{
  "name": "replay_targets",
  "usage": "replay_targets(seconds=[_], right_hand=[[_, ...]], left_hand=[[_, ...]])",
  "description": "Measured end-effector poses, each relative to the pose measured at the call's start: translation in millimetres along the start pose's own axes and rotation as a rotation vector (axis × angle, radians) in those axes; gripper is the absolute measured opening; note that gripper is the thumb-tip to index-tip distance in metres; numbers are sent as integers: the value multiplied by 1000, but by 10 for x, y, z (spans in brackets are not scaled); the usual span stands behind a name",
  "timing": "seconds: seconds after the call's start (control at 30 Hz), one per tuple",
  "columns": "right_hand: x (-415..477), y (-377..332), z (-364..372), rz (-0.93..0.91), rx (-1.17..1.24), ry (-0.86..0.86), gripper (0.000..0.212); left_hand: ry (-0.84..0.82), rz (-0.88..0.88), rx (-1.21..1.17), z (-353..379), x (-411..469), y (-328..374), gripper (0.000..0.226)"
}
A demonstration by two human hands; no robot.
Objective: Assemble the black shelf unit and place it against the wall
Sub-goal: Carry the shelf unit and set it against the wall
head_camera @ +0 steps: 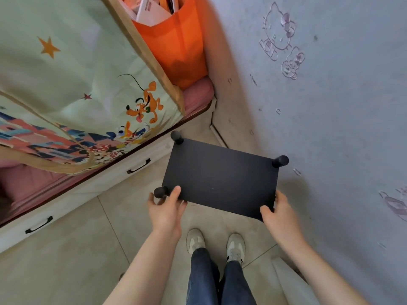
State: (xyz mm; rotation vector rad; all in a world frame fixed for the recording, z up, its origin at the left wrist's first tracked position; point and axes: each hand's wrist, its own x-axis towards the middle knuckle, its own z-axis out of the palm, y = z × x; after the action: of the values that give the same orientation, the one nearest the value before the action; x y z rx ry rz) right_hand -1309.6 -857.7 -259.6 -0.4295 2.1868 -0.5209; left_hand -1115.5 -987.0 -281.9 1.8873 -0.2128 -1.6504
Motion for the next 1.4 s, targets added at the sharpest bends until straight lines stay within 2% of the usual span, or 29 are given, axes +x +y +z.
replay_targets(seconds=[0.1, 0.2, 0.3, 0.43, 0.57, 0.73, 0.9, 1.4], right_hand=[[3, -206, -125, -168, -321, 67, 55], [122, -444, -157, -408, -323, 28, 46], [368, -632, -77, -595, -396, -55, 44], [710, -791, 90, -679, -612, -106, 55], [915, -892, 202, -642, -728, -212, 66], [1017, -900, 196, -609, -683, -256, 67], [1071, -950, 160, -564, -636, -290, 67], [1287, -1107, -101, -302, -341, -103, 73]], left_hand=[[-60, -90, -38, 50, -79, -225, 76], [-157, -143, 22, 107, -146, -452, 49], [-228, -103, 129, 162, -236, -668, 24], [-276, -76, 138, 214, -299, -825, 27], [-303, -70, 95, 212, -260, -837, 35], [-308, -80, -6, 215, -218, -809, 52], [-321, -97, -51, 244, -156, -783, 54], [-569, -83, 356, 803, 350, 156, 48]])
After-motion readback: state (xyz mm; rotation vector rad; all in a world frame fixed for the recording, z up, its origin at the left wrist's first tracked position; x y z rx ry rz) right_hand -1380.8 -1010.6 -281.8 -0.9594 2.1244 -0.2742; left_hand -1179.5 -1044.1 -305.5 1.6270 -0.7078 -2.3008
